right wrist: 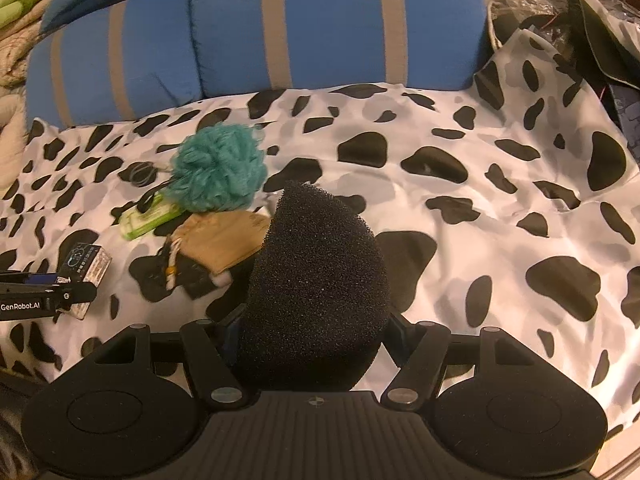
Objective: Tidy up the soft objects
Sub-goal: 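Carry both items to the cardboard box and release them inside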
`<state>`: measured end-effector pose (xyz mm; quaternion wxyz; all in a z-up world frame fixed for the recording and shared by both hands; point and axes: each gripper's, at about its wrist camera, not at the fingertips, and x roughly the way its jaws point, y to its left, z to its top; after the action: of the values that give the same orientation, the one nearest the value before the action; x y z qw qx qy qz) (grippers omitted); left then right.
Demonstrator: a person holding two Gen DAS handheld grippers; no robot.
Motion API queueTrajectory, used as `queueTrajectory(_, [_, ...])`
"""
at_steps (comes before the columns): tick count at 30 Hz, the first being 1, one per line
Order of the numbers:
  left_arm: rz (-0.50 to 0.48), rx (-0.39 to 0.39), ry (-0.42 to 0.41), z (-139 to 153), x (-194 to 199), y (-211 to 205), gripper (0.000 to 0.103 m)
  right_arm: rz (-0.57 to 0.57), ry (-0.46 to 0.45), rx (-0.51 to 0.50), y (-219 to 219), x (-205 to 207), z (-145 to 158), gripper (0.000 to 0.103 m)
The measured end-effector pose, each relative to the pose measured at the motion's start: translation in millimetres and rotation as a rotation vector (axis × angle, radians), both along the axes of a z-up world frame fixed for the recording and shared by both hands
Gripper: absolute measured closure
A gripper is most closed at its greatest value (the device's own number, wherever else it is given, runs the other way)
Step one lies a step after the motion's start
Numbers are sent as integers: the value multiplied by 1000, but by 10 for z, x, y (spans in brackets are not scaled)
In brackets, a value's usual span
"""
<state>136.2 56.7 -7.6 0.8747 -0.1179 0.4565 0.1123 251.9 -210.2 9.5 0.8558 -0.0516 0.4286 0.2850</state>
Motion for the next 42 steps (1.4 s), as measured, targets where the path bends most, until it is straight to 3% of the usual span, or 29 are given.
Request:
queueTrajectory(8, [-17,-24,0,1,-293,-172,56,61,30,4,42,-358,-43,33])
queueTrajectory(19, [-44,-67,31,-17,-718,-431,56,219,126,-65,176,-961,-224,33])
queueTrajectory(27, [-88,-132,131,-81,-935,-568,55,325,187,-127,194,-1290,-340,32])
queueTrajectory(33, [-124,-137,235,-217,-934,-674,55,391,235,-208,259,-1420,-464,32])
queueTrajectory(42, [-123,-137,272,-274,-893,-697,55,386,267,-227,221,-1398,-509,32])
